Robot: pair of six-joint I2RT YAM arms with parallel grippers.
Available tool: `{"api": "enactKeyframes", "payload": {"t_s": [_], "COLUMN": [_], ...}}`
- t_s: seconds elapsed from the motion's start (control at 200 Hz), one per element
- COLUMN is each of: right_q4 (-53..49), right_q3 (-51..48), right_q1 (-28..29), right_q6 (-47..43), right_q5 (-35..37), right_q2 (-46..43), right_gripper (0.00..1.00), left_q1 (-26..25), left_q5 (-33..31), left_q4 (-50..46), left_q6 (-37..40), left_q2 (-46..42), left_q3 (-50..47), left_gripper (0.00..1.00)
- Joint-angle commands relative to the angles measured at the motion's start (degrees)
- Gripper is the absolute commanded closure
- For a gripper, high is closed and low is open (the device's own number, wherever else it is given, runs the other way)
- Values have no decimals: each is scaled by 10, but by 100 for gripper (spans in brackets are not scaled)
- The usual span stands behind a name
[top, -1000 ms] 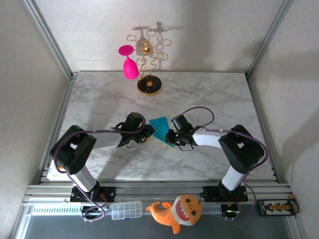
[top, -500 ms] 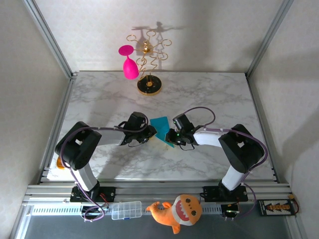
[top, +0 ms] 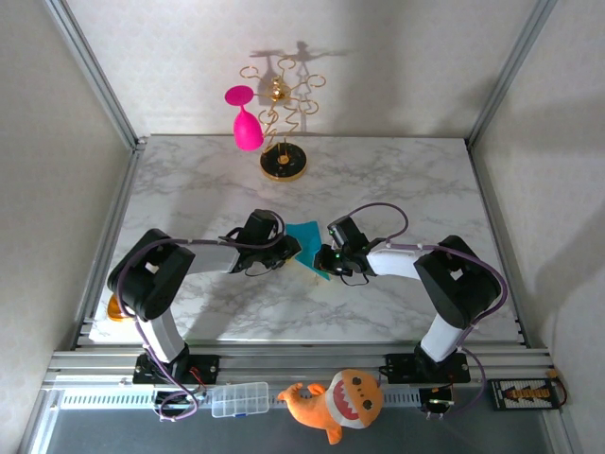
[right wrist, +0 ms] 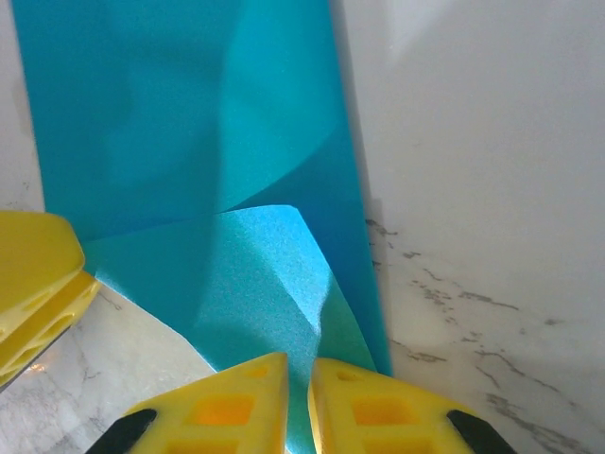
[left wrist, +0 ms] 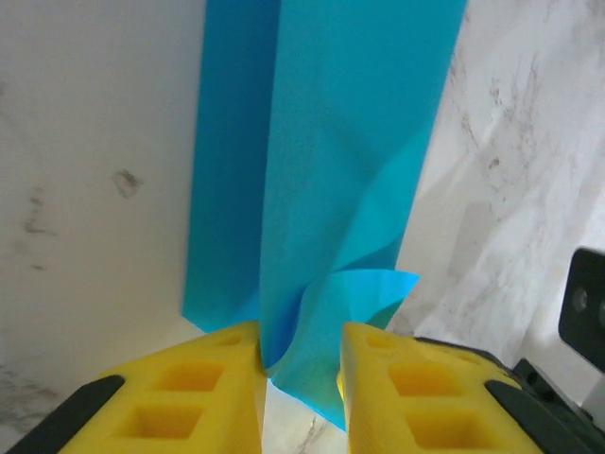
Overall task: Fold a paper plane with a square sheet of paper (pick it up from the middle)
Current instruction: Fourth fold the wing at the center of the table.
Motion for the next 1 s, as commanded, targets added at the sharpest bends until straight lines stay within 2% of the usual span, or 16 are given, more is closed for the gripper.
{"api": "enactKeyframes", "payload": {"t_s": [0.0, 0.14, 0.375, 0.661, 0.841, 0.976, 0.991], "right_q4": [-39, -39, -25, -15, -5, 9, 10], "right_q3": [-11, -9, -7, 8, -11, -28, -30], "right_q1": [-4, -7, -9, -11, -6, 7, 21], "right_q6": [-15, -37, -68, -161, -264, -324, -332], "right_q5": [7, -3, -25, -15, 44, 103, 113], "right_q2": [29, 23, 9, -38, -107, -148, -151], "right_gripper": [83, 83, 82, 78, 54, 46, 45], "left_q1": [-4, -2, 1, 7, 8, 8, 8], "left_q5": [48, 45, 38, 37, 25, 19, 18], "left_q4": [7, -36, -45, -57, -75, -75, -75], "left_q6": [42, 83, 94, 84, 53, 22, 17], "left_q2": [16, 25, 38, 21, 4, -2, -3], "left_q3": [16, 33, 45, 56, 66, 68, 67], "left_gripper": [74, 75, 80, 98, 100, 100, 100]}}
